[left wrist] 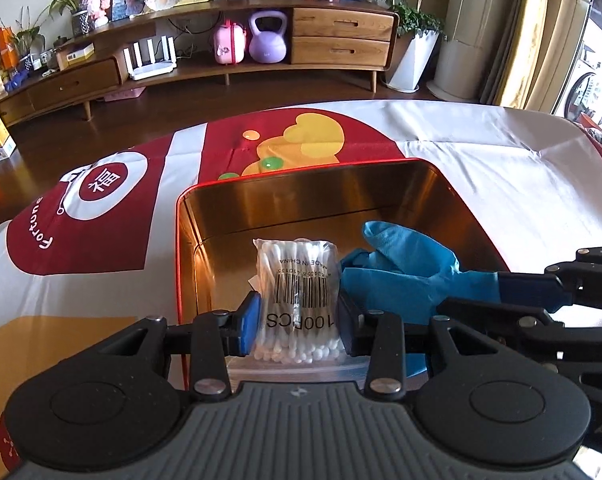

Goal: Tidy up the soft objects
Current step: 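Lower the swabs and gloves into the tin and open both grippers, then move both tools back from the tin toward the face mask and white cloth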

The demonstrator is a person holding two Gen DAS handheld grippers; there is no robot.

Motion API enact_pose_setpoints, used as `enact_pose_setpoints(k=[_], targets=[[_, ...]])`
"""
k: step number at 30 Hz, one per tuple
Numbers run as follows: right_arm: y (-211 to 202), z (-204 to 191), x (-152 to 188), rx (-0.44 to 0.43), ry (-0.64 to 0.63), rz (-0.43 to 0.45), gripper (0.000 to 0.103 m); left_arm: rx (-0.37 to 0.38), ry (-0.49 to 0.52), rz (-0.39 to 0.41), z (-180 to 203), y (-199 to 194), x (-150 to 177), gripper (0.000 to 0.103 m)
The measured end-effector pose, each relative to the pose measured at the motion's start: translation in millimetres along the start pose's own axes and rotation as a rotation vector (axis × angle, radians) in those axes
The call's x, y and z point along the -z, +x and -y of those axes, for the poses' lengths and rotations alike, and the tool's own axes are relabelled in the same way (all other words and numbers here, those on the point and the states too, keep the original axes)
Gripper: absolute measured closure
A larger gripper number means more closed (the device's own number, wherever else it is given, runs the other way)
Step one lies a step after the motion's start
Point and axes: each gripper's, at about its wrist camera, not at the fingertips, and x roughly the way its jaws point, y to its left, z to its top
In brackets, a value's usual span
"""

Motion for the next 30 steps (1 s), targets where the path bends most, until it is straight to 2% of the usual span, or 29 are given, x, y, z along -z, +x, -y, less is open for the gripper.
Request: enact_pose_setpoints(k=[2, 5, 6, 22, 30], targets=[[-3, 1, 0, -0.005, 0.007, 0.004, 0.075, -0.006, -0.007, -0.001, 0, -2, 0, 0.058], [-8, 0, -1, -0.004, 0.006, 0.013, 0.073, -0.003, -0.016, 0.016, -3, -9, 0, 0.042], [-10, 0, -2, -0.005, 0.007, 0.014, 0.073, -0.002, -0.017, 0.024, -3, -11, 0, 0.041], [-61, -20, -2, -0.007, -0.014, 0.067, 0.059, -0.002, -0.041, 0.098, -1, -73, 4, 0.040], [-97, -28, 3, -0.004, -0.009, 0.114, 0.047, 0.008, -0.038, 0.149, 6, -117, 12, 0.040]])
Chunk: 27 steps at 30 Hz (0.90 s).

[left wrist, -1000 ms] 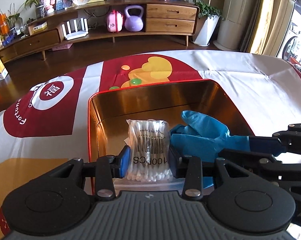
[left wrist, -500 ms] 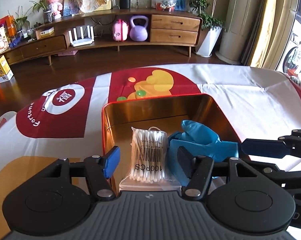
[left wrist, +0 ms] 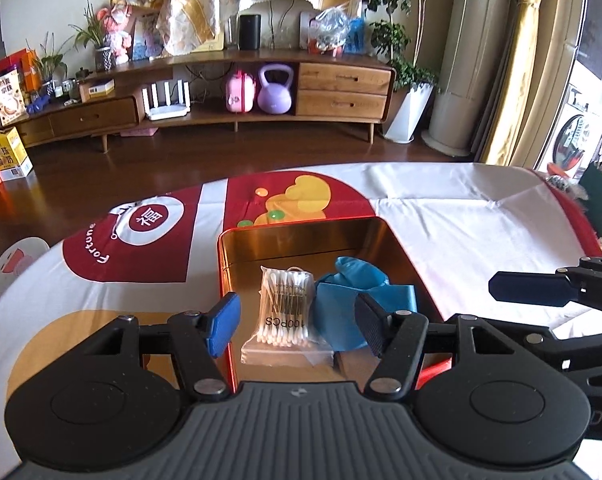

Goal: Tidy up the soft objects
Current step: 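Move both tools back from the tin toward the face mask and white cloth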

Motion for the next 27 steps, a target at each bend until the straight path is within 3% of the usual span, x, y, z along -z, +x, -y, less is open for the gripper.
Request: enact_pose_setpoints(k=[14, 25, 27], targets=[[-54, -16, 20, -0.012, 0.007, 0.059, 0.023, 0.056, -0.011, 0.055, 8, -67, 20, 0.034], [-84, -25, 48, -0.011, 0.027, 0.095, 0.007, 0.068, -0.028, 0.097, 10, -107, 54, 0.026], [-88, -26, 54, -0.011, 0.027, 0.103, 0.003, 0.063, -0.031, 0.108, 10, -112, 60, 0.021]])
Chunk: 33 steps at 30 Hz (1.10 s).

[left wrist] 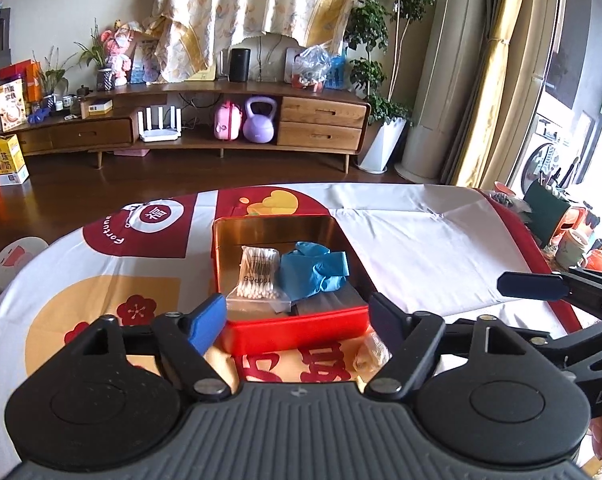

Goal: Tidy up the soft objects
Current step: 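Move both tools back from the tin toward the face mask and white cloth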

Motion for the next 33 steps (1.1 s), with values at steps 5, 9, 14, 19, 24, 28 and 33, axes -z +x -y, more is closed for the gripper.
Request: enact_pose_setpoints(k=[5, 9, 14, 19, 24, 28, 33], targets=[[-10, 0, 15, -0.002, 0.017, 0.009, 0.000, 0.001, -0.024, 0.005, -3, -9, 15, 0.020], [-15, -2, 28, 0.007, 0.004, 0.010, 0.000, -0.012, -0.032, 0.003, -4, -14, 27, 0.020], [-17, 1, 45, 0.022, 0.008, -0.006, 0.000, -0.030, -0.039, -0.007, -6, -18, 48, 0.020], [-15, 9, 60, 0.048, 0.027, -0.034, 0.000, -0.042, -0.051, -0.035, -7, -15, 68, 0.020], [-11, 20, 73, 0.073, 0.055, -0.054, 0.000, -0.053, -0.046, -0.068, -5, -8, 87, 0.020], [-5, 27, 82, 0.084, 0.057, -0.086, 0.001, -0.067, -0.041, -0.094, -4, -1, 100, 0.020], [5, 33, 93, 0.103, 0.058, -0.121, 0.001, -0.074, -0.039, -0.130, -1, 10, 114, 0.020]])
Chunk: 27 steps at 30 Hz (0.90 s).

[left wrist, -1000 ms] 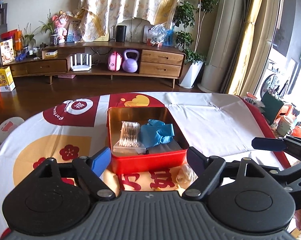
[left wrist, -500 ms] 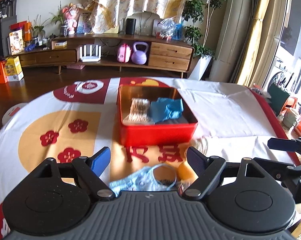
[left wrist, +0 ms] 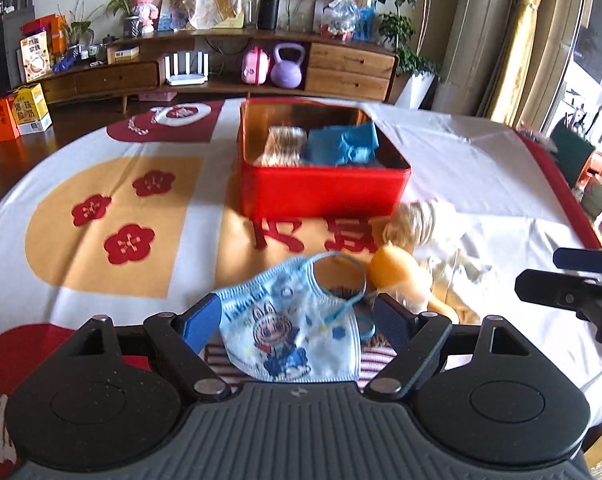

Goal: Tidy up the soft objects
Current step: 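Move both tools back from the tin toward the face mask and white cloth, then grasp the blue printed face mask with the left gripper while the right gripper grasps the white cloth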

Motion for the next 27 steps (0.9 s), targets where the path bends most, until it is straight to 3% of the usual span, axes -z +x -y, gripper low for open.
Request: enact_pose_setpoints(k=[9, 19, 27], targets=[[17, 10, 9, 0.003, 0.020, -0.052, 0.002, -0.025, 0.054, -0.063, 12, 22, 19, 0.020], [33, 17, 12, 0.005, 0.032, -0.093, 0.003, -0.029, 0.011, -0.119, 4, 40, 29, 0.020], [49, 24, 9, 0.030, 0.044, -0.112, 0.017, -0.009, 0.005, -0.108, -1, 41, 29, 0.020]])
